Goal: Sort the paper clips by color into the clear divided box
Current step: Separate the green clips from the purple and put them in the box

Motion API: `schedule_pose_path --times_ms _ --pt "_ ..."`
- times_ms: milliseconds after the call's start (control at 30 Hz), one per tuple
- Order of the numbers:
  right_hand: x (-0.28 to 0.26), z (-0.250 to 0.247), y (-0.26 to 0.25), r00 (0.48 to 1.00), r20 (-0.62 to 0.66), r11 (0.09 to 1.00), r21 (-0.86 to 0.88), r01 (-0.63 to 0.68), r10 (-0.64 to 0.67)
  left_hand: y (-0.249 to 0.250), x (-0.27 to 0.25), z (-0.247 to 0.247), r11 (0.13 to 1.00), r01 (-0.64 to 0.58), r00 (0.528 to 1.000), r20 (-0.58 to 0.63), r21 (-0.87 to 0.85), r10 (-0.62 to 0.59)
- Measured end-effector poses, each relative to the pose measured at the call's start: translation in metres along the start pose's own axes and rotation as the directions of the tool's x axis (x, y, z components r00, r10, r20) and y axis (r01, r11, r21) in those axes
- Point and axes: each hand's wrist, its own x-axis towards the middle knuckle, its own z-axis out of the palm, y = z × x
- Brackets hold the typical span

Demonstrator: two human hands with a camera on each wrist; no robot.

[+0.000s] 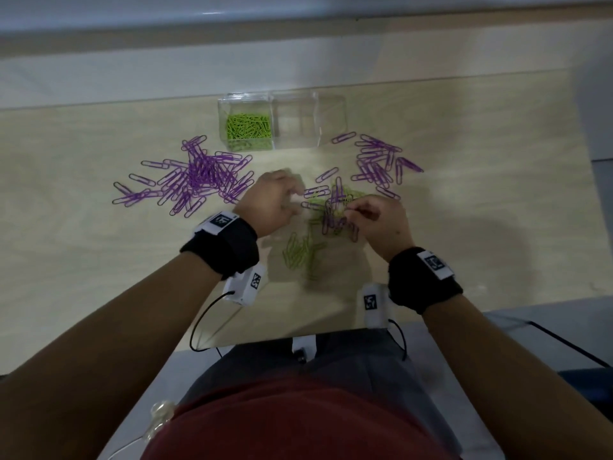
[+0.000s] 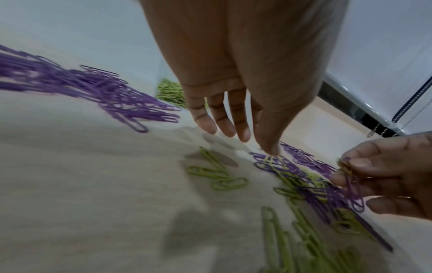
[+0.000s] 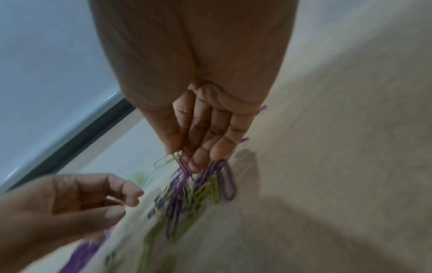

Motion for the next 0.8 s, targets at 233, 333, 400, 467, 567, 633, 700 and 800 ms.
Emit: schedule_pose_path --times_ms 233,333,400,467,567,633,700,800 --pt "0.003 -0.022 -0.012 0.941 0.06 0.79 0.526 -0.314 0.334 0.028 0.027 0.02 0.987 -0.037 0.994 0.104 0.156 0.021" --pt "0.003 -0.028 -0.018 0.922 0.107 0.713 0.603 -0.359 0.373 0.028 0.025 0.023 0.96 -0.065 0.991 0.132 0.273 0.03" --pt "0.003 -0.029 -0.02 0.909 0.146 0.659 0.646 -0.386 0.39 0.025 0.022 0.022 0.98 -0.036 0.996 0.087 0.195 0.019" --pt "0.002 -0.029 -0.022 0.903 0.179 0.626 0.667 -0.403 0.391 0.024 0.017 0.02 0.999 -0.016 1.0 0.003 -0.029 0.016" --pt "0.002 -0.026 -0.026 0.896 0.201 0.616 0.665 -0.421 0.396 0.029 0.009 0.015 0.947 0.013 0.996 -0.08 -0.321 -0.041" --pt "0.001 -0.021 -0.028 0.895 0.207 0.618 0.662 -0.425 0.394 0.037 0.005 0.015 0.915 0.069 0.995 -0.035 -0.399 -0.09" --pt "0.002 -0.015 -0.031 0.896 0.203 0.638 0.641 -0.427 0.395 0.042 0.003 0.016 0.888 0.127 0.991 0.028 -0.442 -0.128" --pt "0.004 -0.01 -0.036 0.898 0.173 0.677 0.603 -0.421 0.404 0.046 0.002 0.017 0.88 0.172 0.984 0.046 -0.443 -0.17"
